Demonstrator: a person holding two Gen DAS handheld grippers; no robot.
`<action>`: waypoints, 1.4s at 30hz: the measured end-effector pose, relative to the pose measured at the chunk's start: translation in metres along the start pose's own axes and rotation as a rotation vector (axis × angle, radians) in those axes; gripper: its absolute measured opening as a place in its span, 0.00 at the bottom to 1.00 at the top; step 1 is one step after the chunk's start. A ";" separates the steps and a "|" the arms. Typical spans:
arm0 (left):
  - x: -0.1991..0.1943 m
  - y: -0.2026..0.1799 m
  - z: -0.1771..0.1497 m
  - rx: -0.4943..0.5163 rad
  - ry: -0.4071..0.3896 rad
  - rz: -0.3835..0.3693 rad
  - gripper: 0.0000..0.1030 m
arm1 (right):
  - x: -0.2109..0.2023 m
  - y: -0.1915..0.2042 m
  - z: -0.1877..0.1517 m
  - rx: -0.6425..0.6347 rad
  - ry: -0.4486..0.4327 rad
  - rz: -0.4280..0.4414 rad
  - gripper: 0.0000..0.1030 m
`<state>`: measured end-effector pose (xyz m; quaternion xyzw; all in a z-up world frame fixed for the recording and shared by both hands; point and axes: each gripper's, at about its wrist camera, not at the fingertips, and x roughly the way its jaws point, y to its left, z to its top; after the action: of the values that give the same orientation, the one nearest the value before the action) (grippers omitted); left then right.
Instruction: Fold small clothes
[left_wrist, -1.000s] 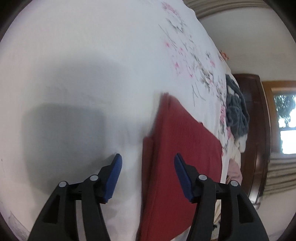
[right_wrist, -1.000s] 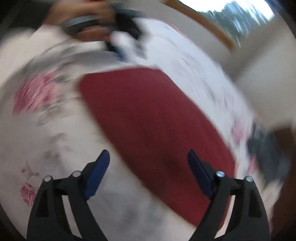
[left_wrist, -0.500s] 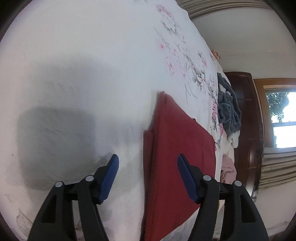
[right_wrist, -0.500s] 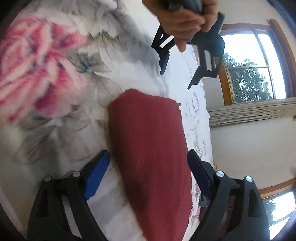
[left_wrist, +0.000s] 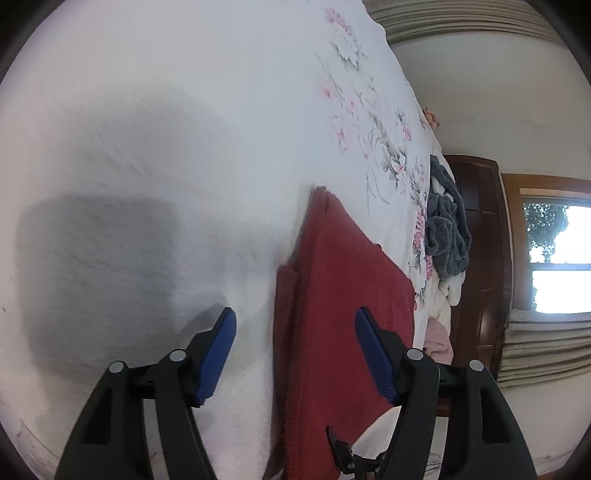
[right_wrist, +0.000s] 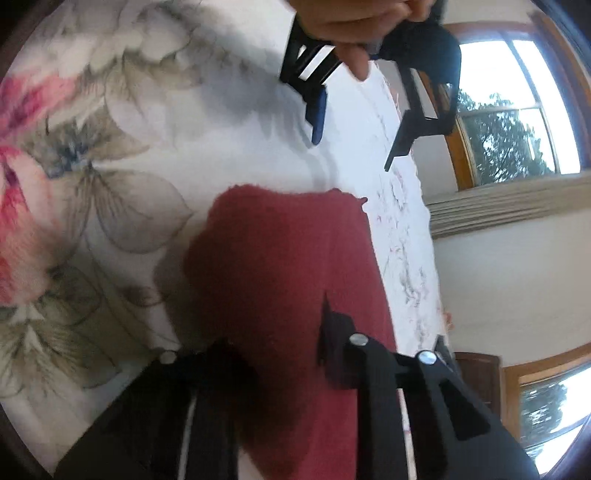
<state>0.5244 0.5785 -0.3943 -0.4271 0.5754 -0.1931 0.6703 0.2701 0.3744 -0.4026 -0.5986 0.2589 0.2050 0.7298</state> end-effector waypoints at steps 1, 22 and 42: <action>0.001 0.000 0.000 -0.003 0.003 -0.002 0.66 | -0.001 -0.006 -0.001 0.034 0.002 0.017 0.15; 0.085 -0.042 0.011 -0.014 0.167 -0.001 0.27 | -0.017 -0.078 -0.010 0.294 -0.035 0.081 0.14; 0.063 -0.107 0.018 0.121 0.162 0.114 0.15 | -0.026 -0.120 -0.022 0.497 -0.050 0.122 0.14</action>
<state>0.5826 0.4773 -0.3481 -0.3356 0.6383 -0.2230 0.6559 0.3196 0.3295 -0.2979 -0.3790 0.3189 0.1934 0.8469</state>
